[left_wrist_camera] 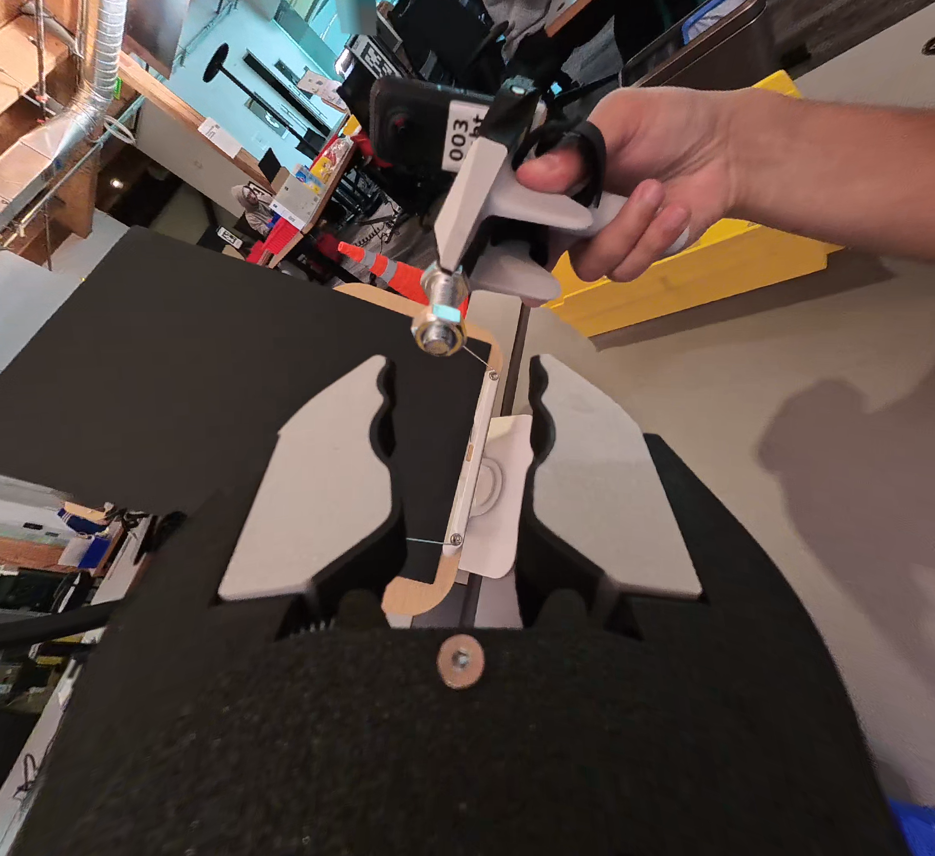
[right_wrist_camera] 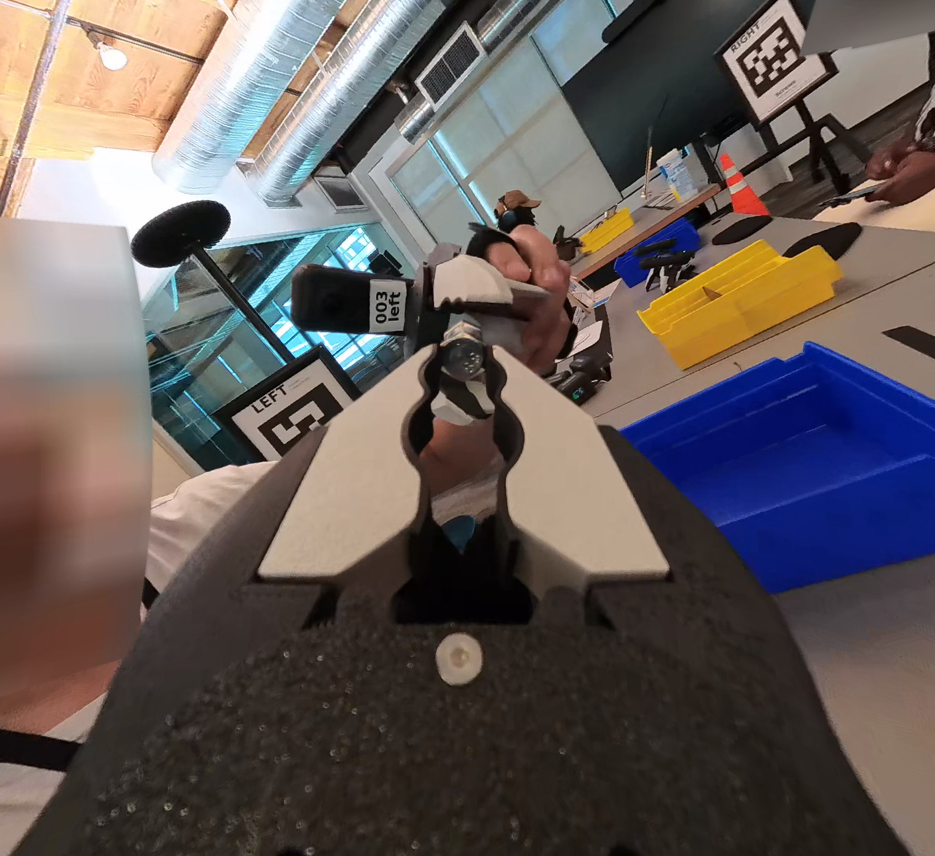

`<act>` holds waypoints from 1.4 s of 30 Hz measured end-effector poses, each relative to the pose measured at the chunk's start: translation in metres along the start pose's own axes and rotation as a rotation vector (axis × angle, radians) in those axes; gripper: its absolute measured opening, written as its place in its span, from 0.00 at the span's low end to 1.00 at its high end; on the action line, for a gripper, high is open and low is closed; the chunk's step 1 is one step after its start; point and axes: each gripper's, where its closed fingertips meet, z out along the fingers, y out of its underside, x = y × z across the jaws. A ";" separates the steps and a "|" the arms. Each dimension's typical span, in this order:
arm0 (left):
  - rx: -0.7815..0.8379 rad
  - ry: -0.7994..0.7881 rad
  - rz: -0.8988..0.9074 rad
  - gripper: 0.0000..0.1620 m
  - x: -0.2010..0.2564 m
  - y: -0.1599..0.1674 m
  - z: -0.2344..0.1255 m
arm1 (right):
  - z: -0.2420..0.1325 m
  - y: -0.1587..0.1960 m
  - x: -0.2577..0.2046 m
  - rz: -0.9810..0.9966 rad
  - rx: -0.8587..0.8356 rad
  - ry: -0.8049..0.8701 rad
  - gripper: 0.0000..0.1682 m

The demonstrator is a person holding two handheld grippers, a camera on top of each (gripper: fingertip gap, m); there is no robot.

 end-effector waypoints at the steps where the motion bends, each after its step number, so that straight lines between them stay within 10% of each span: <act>1: 0.012 -0.012 0.011 0.31 0.000 -0.002 0.000 | 0.002 0.002 -0.001 0.007 -0.008 -0.011 0.10; 12: 0.085 -0.019 -0.127 0.12 -0.002 -0.010 -0.007 | 0.013 0.011 -0.005 -0.026 -0.052 -0.016 0.10; 24: 0.379 0.610 -1.645 0.12 -0.003 -0.019 -0.007 | 0.011 0.005 -0.002 -0.449 -0.064 0.222 0.10; 27: 0.413 0.693 -1.773 0.12 -0.002 -0.012 -0.003 | 0.009 0.005 0.005 -0.450 -0.078 0.276 0.10; 32: 0.401 0.642 -1.634 0.19 0.000 -0.009 -0.003 | 0.003 0.000 0.014 -0.335 -0.036 0.272 0.10; 42: 0.130 0.125 -0.671 0.38 -0.014 0.026 -0.002 | -0.008 -0.004 0.018 -0.059 0.020 0.133 0.10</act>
